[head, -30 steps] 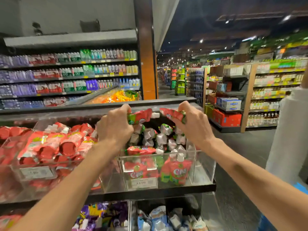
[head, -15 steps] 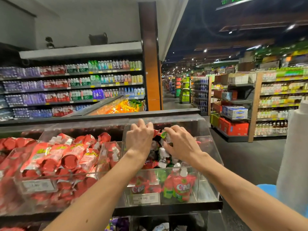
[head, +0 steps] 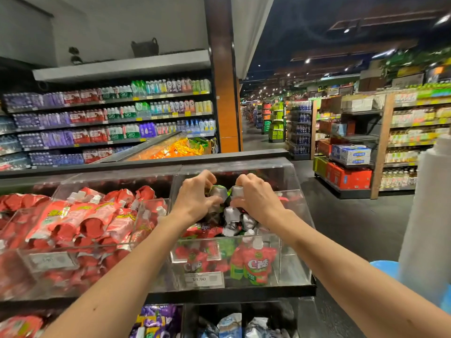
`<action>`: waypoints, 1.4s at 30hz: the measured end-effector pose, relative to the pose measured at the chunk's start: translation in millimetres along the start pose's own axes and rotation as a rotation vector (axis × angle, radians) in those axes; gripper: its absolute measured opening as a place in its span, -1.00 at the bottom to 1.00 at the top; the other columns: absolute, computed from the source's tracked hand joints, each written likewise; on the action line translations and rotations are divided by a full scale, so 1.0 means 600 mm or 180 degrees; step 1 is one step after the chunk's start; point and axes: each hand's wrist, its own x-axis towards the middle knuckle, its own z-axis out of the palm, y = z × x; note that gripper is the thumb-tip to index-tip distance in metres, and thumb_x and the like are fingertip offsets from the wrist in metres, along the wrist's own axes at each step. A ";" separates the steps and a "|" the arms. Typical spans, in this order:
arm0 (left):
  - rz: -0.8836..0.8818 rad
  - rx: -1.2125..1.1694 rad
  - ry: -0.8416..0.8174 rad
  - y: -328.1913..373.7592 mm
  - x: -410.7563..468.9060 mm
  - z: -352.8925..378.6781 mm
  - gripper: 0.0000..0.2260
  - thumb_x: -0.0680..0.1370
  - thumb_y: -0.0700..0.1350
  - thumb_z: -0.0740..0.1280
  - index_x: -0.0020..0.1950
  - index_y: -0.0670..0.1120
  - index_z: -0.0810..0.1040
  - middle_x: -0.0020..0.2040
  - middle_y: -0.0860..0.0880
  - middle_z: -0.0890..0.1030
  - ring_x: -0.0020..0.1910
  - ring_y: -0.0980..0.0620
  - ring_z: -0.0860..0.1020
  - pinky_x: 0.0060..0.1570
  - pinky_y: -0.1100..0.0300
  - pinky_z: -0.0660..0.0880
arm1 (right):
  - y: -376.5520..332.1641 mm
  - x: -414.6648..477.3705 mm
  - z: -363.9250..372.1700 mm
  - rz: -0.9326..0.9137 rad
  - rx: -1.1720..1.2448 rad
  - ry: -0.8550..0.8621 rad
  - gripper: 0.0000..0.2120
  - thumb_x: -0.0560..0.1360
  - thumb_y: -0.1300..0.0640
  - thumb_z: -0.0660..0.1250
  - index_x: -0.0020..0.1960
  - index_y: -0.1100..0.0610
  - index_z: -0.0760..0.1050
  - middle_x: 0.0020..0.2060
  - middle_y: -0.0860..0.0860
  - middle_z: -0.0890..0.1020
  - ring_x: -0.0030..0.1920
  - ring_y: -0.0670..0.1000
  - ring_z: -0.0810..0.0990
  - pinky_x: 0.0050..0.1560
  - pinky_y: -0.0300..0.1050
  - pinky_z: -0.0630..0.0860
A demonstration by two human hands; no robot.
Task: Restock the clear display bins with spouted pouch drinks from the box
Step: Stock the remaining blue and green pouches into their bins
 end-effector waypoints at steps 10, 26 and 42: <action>-0.0119 0.0822 -0.0353 0.003 -0.027 0.036 -0.50 0.66 -0.09 0.23 0.60 -0.05 0.21 0.55 -0.04 0.32 0.52 -0.03 0.28 0.48 0.06 0.21 | 0.033 -0.013 0.019 -0.0390 -0.0861 0.0065 -0.63 0.59 -0.04 0.27 0.26 0.18 0.38 0.18 0.12 0.59 0.29 0.16 0.43 0.19 0.05 0.38; 0.0537 -0.2381 -0.0985 0.268 -0.448 0.210 -0.87 0.52 0.00 0.42 -0.20 0.01 0.59 -0.40 -0.09 0.52 -0.44 0.10 0.42 -0.41 0.18 0.35 | 0.101 -0.670 -0.046 0.1152 0.0457 0.0928 -0.82 0.47 -0.01 0.28 -0.24 0.07 0.51 -0.35 -0.05 0.58 -0.27 0.01 0.52 -0.24 -0.07 0.41; 0.1789 -0.1087 -0.4771 0.720 -0.845 0.752 -0.80 0.56 -0.06 0.41 0.13 -0.12 0.63 -0.01 -0.05 0.70 0.01 -0.04 0.65 0.04 0.10 0.55 | 0.357 -1.352 -0.183 0.5629 0.0414 0.0775 -0.87 0.56 0.01 0.36 -0.16 -0.03 0.50 -0.27 -0.12 0.56 -0.11 0.00 0.54 -0.13 -0.13 0.35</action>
